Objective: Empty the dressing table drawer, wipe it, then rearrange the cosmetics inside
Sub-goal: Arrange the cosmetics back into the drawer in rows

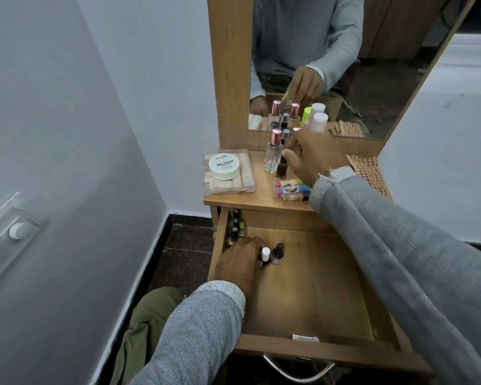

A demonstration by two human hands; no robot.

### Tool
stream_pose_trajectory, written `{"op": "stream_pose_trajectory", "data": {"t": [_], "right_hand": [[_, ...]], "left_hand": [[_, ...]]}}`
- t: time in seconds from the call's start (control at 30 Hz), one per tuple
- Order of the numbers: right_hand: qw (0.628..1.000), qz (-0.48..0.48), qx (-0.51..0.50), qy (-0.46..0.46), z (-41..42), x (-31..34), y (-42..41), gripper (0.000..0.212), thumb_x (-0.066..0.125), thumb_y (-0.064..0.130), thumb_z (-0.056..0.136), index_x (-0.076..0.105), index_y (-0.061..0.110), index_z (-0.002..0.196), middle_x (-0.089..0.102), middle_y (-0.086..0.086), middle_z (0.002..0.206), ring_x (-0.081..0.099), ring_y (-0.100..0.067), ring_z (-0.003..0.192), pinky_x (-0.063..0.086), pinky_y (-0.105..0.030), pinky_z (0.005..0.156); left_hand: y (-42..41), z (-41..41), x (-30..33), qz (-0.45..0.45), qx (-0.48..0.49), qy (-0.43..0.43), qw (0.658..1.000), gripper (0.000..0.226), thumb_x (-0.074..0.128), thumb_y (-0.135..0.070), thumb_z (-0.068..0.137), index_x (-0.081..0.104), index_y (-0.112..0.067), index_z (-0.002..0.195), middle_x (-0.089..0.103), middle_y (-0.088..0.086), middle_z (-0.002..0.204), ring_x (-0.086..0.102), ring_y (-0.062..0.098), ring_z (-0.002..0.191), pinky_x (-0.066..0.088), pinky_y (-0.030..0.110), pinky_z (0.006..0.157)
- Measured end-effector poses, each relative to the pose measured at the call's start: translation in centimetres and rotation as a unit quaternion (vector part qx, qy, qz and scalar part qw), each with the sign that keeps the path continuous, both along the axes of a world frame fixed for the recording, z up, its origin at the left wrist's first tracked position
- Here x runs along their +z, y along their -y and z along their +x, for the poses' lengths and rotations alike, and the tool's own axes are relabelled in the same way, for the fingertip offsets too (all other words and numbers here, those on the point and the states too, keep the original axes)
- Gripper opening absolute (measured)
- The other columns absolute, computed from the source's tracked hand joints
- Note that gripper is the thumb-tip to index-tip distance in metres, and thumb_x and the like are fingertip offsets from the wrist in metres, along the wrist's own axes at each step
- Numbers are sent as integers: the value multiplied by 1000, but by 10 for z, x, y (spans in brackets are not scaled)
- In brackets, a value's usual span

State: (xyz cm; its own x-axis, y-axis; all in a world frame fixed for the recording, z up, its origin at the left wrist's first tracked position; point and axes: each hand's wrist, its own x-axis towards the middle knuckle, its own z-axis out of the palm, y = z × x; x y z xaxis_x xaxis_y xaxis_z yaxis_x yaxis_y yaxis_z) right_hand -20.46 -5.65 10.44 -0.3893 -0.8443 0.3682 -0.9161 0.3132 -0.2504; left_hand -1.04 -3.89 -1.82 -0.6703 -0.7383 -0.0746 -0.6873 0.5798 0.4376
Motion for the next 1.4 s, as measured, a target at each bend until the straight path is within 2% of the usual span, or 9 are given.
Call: {"op": "stream_pose_trajectory", "data": {"t": [0.13,0.3,0.57,0.8,1.0,1.07,1.17,1.3,1.4], "right_hand": [[998,47,-16,-31,0,0,16,18,58,29,89,61,13,96,65,-8,91,61,-27,82,55,-41,72],[999,39,-14,-28,-3,-8,17,15,58,23,89,61,12,97,65,-11,91,60,-29,81,54,-37,71],[998,25,6,49,-3,2,17,11,63,19,82,62,8,80,64,-8,76,61,-24,70,57,-42,67],[992,-73,56,92,13,33,-33,8,67,21,80,61,16,79,62,5,67,56,-7,60,46,-19,54],[987,19,107,122,26,-5,-98,11,71,22,79,63,16,85,62,6,72,57,-4,64,43,-14,54],[984,60,95,137,25,-28,-109,10,71,23,79,62,19,84,62,10,71,58,-3,64,46,-16,57],[977,107,81,164,26,-56,-118,9,69,21,79,61,20,81,63,10,64,60,-2,62,55,-28,63],[972,139,70,174,25,-81,-119,9,67,25,79,60,19,83,64,6,69,61,-8,65,56,-37,66],[970,154,83,168,32,-89,-121,13,66,28,80,61,18,87,64,4,73,60,-12,67,55,-37,66]], "left_hand": [[0,0,-2,-3,-5,0,1000,21,52,-16,93,55,-24,112,61,0,114,62,22,99,51,37,85],[1,0,-3,-10,-8,-3,1000,19,52,-18,94,54,-23,113,61,1,114,62,22,99,51,38,86],[1,0,-5,-12,-9,2,1000,21,53,-16,93,54,-24,113,61,1,114,61,22,100,51,36,85],[2,-2,-6,-21,-8,11,1000,22,52,-14,93,55,-22,114,61,3,115,62,24,100,51,36,84],[2,-2,-6,-27,-15,25,999,22,52,-14,92,56,-20,113,62,4,113,62,25,99,51,36,82],[1,-2,-5,-30,-15,32,999,21,53,-15,91,55,-21,111,62,4,112,62,26,98,49,34,79],[1,-1,-5,-32,-17,39,999,21,56,-17,91,54,-21,111,61,4,113,62,26,99,46,34,77],[-1,-1,-3,-30,-22,44,998,23,58,-27,91,54,-22,113,62,3,115,62,24,100,48,34,81],[-2,-1,-1,-30,-25,52,998,22,57,-29,92,54,-21,112,63,4,113,62,26,99,48,34,81]]}}
